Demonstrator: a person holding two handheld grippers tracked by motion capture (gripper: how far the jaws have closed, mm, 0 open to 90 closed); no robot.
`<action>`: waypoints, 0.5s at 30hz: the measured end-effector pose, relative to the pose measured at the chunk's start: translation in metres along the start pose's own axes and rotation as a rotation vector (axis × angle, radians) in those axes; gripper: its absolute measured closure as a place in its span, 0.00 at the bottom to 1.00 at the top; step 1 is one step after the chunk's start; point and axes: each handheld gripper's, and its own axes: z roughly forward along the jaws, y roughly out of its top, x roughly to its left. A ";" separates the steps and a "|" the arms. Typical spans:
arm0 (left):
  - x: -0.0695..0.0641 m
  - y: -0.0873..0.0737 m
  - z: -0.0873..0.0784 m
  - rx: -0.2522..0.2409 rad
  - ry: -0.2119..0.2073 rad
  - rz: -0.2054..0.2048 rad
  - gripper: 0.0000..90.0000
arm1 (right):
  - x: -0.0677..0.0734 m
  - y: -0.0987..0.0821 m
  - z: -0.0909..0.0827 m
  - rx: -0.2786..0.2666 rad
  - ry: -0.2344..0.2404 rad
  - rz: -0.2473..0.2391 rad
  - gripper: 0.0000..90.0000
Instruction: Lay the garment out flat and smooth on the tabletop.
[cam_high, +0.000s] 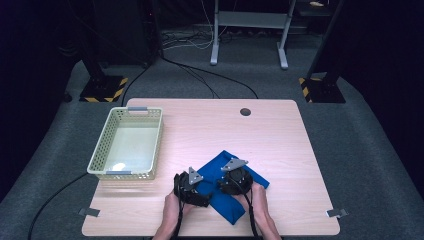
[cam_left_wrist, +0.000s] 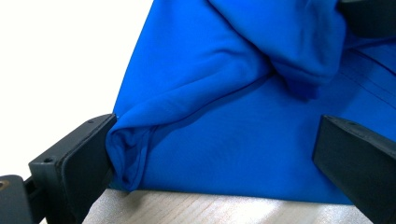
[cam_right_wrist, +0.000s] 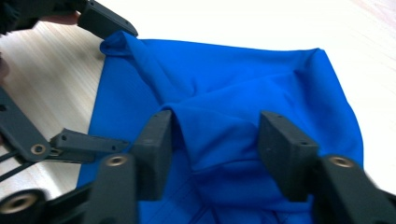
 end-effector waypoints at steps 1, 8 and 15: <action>0.000 0.000 0.000 0.000 0.000 0.000 0.01 | 0.000 -0.001 0.001 0.003 -0.001 0.006 0.57; 0.000 0.000 0.000 0.000 0.000 -0.001 0.01 | -0.004 -0.006 0.002 0.007 -0.009 0.019 0.81; 0.000 0.000 0.000 0.001 0.000 0.000 0.01 | -0.010 -0.008 -0.003 -0.024 -0.016 0.033 0.95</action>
